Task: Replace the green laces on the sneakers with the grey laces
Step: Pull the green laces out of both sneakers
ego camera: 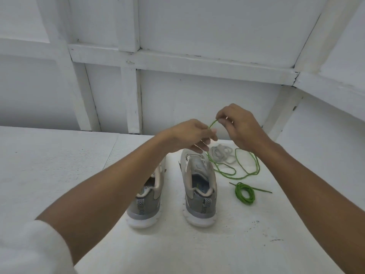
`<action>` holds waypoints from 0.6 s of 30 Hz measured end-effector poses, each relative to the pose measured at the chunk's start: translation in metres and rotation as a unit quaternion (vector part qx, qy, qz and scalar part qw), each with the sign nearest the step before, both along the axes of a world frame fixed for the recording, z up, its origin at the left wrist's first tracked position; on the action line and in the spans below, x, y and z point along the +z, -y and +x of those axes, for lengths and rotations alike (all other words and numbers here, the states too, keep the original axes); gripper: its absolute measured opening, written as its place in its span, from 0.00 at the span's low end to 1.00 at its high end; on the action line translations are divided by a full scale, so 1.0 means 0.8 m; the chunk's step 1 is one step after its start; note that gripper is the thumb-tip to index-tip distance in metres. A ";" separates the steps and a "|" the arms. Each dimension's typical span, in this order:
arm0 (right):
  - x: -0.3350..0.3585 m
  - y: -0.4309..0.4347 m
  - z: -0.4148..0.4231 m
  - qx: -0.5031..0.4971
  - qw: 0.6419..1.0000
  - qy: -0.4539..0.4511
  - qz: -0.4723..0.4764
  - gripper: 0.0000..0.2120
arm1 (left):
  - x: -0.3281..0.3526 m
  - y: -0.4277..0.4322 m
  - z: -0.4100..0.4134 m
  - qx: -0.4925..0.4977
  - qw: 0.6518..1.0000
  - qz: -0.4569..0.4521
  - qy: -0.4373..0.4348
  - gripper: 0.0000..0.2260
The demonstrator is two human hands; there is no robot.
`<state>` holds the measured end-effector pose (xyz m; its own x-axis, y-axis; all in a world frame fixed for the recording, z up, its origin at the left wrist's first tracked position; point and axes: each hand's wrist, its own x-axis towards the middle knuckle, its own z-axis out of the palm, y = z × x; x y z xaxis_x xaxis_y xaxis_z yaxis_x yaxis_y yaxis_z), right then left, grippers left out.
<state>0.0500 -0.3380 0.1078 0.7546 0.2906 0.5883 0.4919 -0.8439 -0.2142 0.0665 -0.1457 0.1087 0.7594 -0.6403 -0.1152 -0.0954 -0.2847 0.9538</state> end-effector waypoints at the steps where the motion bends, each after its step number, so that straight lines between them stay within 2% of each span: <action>1: 0.002 -0.003 -0.005 -0.001 1.000 0.004 0.009 0.04 | 0.006 -0.006 -0.007 0.006 0.999 -0.036 -0.001 0.13; 4: 0.004 -0.015 -0.022 -0.005 0.999 -0.003 0.042 0.09 | 0.036 -0.019 -0.024 0.026 0.983 -0.178 -0.041 0.15; 6: 0.005 -0.036 -0.040 0.002 0.997 -0.044 0.069 0.10 | 0.059 -0.021 -0.029 0.046 0.956 -0.283 -0.053 0.16; 8: 0.008 -0.058 -0.055 0.017 0.993 -0.111 0.046 0.12 | 0.072 -0.018 -0.022 0.097 0.933 -0.347 -0.003 0.15; 9: 0.010 -0.067 -0.063 0.029 0.990 -0.138 0.015 0.12 | 0.072 -0.020 -0.013 0.133 0.932 -0.329 0.074 0.14; 10: 0.014 -0.072 -0.071 0.043 0.988 -0.150 -0.015 0.11 | 0.070 -0.025 -0.004 0.162 0.934 -0.260 0.187 0.13; 11: 0.022 -0.074 -0.079 0.060 0.987 -0.149 -0.026 0.09 | 0.068 -0.034 0.003 0.167 0.928 -0.147 0.299 0.14; 12: 0.033 -0.073 -0.085 0.069 0.988 -0.137 -0.011 0.07 | 0.065 -0.043 0.007 0.134 0.920 -0.033 0.366 0.15; 13: 0.045 -0.068 -0.087 0.066 0.991 -0.116 0.023 0.06 | 0.063 -0.052 0.008 0.076 0.921 0.056 0.378 0.15; 14: 0.058 -0.061 -0.087 0.051 0.992 -0.091 0.068 0.06 | 0.062 -0.059 0.004 0.006 0.936 0.098 0.339 0.16; 15: 0.069 -0.053 -0.085 0.035 0.991 -0.063 0.112 0.06 | 0.062 -0.063 -0.006 -0.062 0.960 0.086 0.258 0.17; 16: 0.078 -0.047 -0.081 0.020 0.989 -0.036 0.143 0.06 | 0.062 -0.066 -0.016 -0.117 0.979 0.035 0.162 0.18; 18: 0.080 -0.042 -0.075 -0.004 0.990 -0.004 0.139 0.08 | 0.068 -0.066 -0.038 -0.180 0.978 -0.097 0.028 0.17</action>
